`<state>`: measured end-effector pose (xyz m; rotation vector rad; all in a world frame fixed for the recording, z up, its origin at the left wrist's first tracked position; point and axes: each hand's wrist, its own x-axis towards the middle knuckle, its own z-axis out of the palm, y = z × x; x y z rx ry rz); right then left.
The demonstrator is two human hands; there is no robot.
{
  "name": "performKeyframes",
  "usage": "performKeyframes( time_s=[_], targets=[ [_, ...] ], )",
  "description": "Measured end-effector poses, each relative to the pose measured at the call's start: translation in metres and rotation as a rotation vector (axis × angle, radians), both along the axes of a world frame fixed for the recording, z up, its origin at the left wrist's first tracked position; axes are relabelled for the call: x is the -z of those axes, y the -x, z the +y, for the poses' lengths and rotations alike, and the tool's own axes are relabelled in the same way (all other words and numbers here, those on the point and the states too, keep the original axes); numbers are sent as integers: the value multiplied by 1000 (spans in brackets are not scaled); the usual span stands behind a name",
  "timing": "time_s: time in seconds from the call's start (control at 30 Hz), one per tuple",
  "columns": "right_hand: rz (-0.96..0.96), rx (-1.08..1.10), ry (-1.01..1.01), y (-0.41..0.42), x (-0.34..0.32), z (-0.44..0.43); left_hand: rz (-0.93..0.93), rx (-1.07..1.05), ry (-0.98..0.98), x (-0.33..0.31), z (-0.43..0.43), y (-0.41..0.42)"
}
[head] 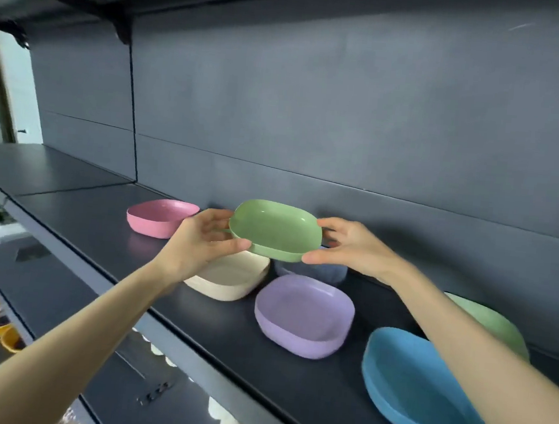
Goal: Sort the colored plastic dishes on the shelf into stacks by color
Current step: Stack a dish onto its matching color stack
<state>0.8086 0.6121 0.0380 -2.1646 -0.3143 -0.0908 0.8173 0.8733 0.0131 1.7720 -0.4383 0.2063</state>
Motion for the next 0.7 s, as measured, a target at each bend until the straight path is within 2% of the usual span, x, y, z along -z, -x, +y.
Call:
performKeyframes(
  time_s=[0.2, 0.43, 0.7],
  targets=[
    [42, 82, -13, -56, 5, 73, 65, 80, -14, -3, 73, -82],
    [81, 182, -28, -105, 9, 91, 161, 223, -117, -5, 89, -159],
    [126, 228, 83, -146, 17, 83, 169, 381, -397, -14, 80, -220]
  ],
)
